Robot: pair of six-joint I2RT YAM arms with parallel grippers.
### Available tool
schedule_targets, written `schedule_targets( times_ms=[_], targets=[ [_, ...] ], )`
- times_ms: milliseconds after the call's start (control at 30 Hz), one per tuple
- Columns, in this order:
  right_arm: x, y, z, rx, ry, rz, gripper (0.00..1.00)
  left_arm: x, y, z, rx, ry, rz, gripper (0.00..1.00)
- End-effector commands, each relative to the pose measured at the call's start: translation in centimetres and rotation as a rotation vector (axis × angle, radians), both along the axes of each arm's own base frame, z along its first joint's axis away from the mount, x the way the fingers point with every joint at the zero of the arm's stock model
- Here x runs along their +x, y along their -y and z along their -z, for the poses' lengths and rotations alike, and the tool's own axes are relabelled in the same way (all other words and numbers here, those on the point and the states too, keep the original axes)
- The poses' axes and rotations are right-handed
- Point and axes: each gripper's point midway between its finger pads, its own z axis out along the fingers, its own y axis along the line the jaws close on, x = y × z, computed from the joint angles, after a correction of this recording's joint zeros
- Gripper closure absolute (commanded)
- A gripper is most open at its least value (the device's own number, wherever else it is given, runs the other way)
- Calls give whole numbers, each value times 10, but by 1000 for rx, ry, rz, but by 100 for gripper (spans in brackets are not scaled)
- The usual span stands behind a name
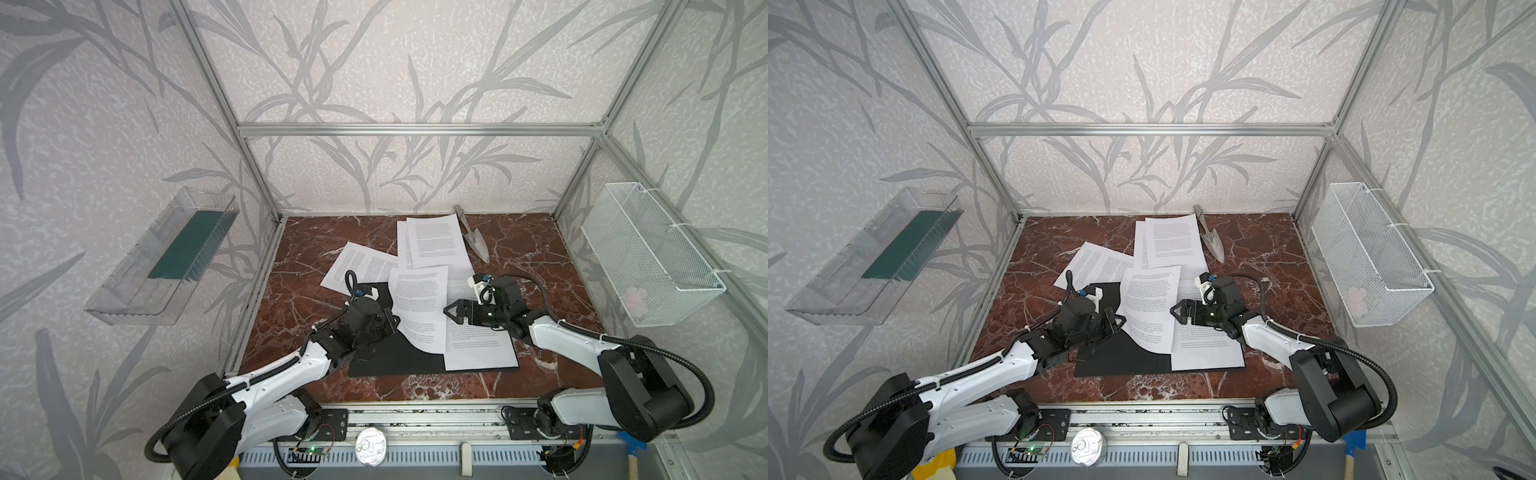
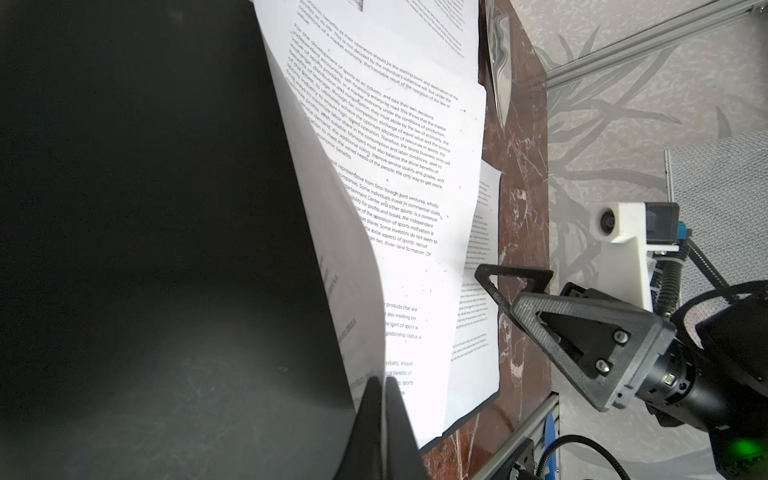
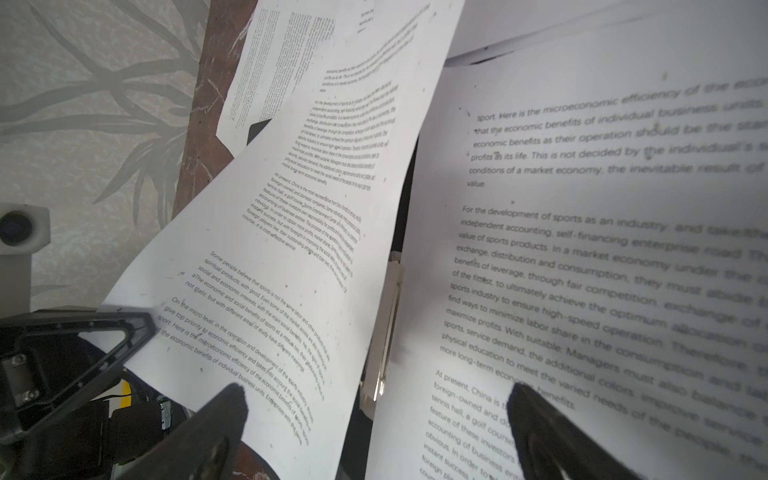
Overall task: Put the files into the folder
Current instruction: 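Carry the papers over the folder with the left gripper while the right approaches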
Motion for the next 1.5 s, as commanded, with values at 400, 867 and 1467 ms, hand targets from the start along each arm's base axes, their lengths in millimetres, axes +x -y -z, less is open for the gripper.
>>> schedule_targets(
  times_ms=[400,867,1467],
  targets=[
    [6,-21,2,105,-36,-44,17,-4,21,-9,-32,27,10,100],
    [5,-31,6,111,-40,-75,38,-7,31,-14,-59,32,25,100],
    [-1,-42,-3,93,0,-109,79,-8,34,-20,-85,37,32,100]
  ],
)
